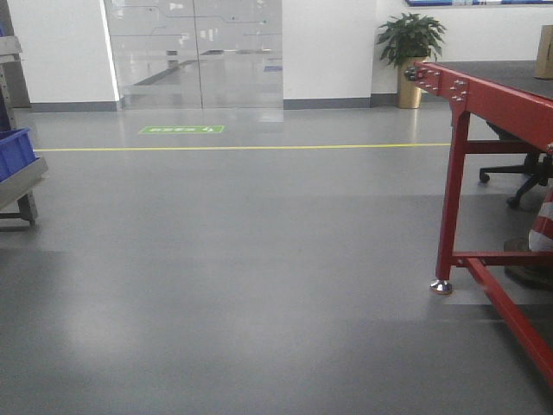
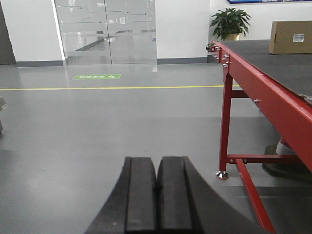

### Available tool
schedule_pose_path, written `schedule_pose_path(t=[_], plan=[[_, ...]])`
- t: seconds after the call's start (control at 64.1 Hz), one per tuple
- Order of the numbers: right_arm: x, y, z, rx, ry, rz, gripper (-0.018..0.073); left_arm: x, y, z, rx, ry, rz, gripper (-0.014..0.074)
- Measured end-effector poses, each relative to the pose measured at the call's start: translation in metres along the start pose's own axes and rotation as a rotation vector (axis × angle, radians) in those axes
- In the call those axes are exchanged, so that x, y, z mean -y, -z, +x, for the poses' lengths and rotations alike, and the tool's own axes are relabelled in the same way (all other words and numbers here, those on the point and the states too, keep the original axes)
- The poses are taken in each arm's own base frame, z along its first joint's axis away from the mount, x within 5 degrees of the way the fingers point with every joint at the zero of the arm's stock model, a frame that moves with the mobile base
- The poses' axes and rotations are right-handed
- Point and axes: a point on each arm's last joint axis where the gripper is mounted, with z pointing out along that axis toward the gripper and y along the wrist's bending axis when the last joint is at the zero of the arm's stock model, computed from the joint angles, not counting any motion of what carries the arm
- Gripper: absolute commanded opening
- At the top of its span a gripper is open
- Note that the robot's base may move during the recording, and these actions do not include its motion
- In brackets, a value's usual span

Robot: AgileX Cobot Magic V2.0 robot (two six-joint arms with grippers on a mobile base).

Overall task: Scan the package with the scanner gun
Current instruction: 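Drive the base forward and turn toward the red conveyor table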

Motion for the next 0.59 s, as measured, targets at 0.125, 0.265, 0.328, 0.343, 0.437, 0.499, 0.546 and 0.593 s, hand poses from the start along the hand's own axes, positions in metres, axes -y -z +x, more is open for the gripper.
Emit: schedule_pose_path(t=[0.125, 0.265, 0.328, 0.343, 0.437, 0.499, 0.546, 0.593], plan=[[0.0, 0.0, 0.0, 0.0, 0.0, 0.0, -0.0153, 0.0, 0.0, 0.0, 0.0, 0.0, 0.0, -0.0111], [0.0, 0.0, 0.0, 0.0, 0.0, 0.0, -0.0153, 0.0, 0.0, 0.0, 0.0, 0.0, 0.0, -0.0111], [0.0, 0.0, 0.0, 0.0, 0.0, 0.0, -0.0153, 0.0, 0.0, 0.0, 0.0, 0.0, 0.0, -0.0111], [0.0, 0.0, 0.0, 0.0, 0.0, 0.0, -0.0153, 0.0, 0.0, 0.0, 0.0, 0.0, 0.0, -0.0111], [0.0, 0.0, 0.0, 0.0, 0.0, 0.0, -0.0153, 0.0, 0.0, 0.0, 0.0, 0.0, 0.0, -0.0111], [0.0, 0.0, 0.0, 0.0, 0.0, 0.0, -0.0153, 0.0, 0.0, 0.0, 0.0, 0.0, 0.0, -0.0111], [0.0, 0.0, 0.0, 0.0, 0.0, 0.0, -0.0153, 0.0, 0.0, 0.0, 0.0, 0.0, 0.0, -0.0111], [0.0, 0.0, 0.0, 0.0, 0.0, 0.0, -0.0153, 0.0, 0.0, 0.0, 0.0, 0.0, 0.0, -0.0111]])
